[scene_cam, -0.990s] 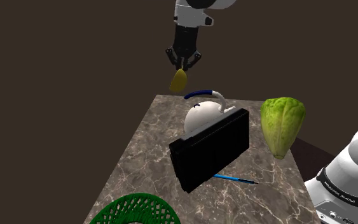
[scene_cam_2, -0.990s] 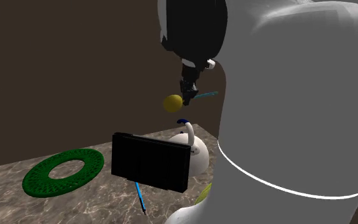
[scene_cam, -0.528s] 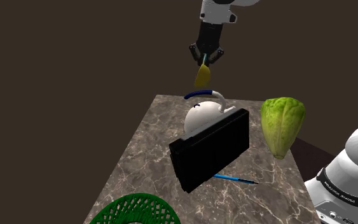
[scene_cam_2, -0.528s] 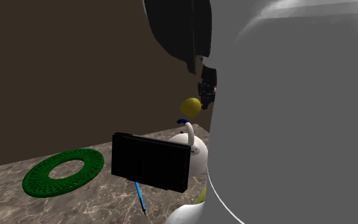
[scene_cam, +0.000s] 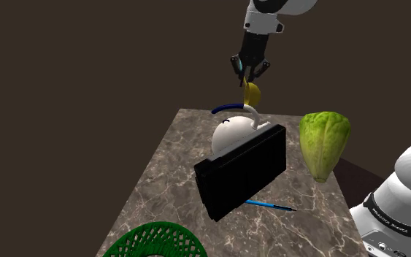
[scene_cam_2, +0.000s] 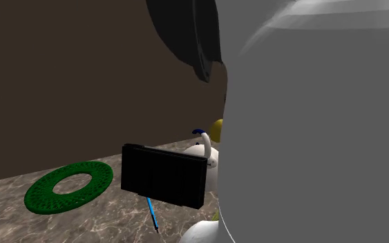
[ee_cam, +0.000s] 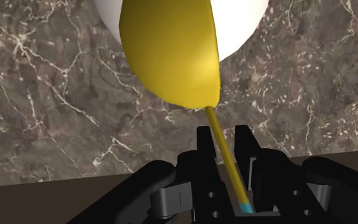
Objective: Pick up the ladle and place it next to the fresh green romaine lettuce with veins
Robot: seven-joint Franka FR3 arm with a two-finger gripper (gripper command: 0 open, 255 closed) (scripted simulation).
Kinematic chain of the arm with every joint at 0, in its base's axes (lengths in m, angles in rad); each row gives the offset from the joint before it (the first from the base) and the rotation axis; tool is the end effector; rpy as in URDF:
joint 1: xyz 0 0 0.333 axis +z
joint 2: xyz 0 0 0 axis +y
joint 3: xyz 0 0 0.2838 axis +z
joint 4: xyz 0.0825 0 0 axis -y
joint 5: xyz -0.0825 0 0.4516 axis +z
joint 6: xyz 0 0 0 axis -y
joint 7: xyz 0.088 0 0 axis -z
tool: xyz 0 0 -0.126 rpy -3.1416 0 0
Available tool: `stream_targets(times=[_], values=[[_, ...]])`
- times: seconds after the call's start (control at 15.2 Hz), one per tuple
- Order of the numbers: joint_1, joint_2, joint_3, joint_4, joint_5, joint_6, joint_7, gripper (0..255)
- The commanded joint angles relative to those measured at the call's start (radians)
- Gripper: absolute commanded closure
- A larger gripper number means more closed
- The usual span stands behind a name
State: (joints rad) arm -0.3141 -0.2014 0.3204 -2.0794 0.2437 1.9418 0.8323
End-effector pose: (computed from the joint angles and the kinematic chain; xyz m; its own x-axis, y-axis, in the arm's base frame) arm 0.5772 0.0279 0.4446 0.6145 -0.7837 -0.0910 -0.7865 -0.5994 -0.1491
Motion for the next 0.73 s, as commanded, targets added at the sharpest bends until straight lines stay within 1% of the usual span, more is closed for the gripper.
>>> stream_targets(times=[0.0, 0.66], values=[[-0.006, 0.002, -0.004, -0.022, -0.001, 0.037, -0.004, 255], [-0.003, 0.036, 0.008, -0.124, 0.005, 0.172, -0.021, 255]])
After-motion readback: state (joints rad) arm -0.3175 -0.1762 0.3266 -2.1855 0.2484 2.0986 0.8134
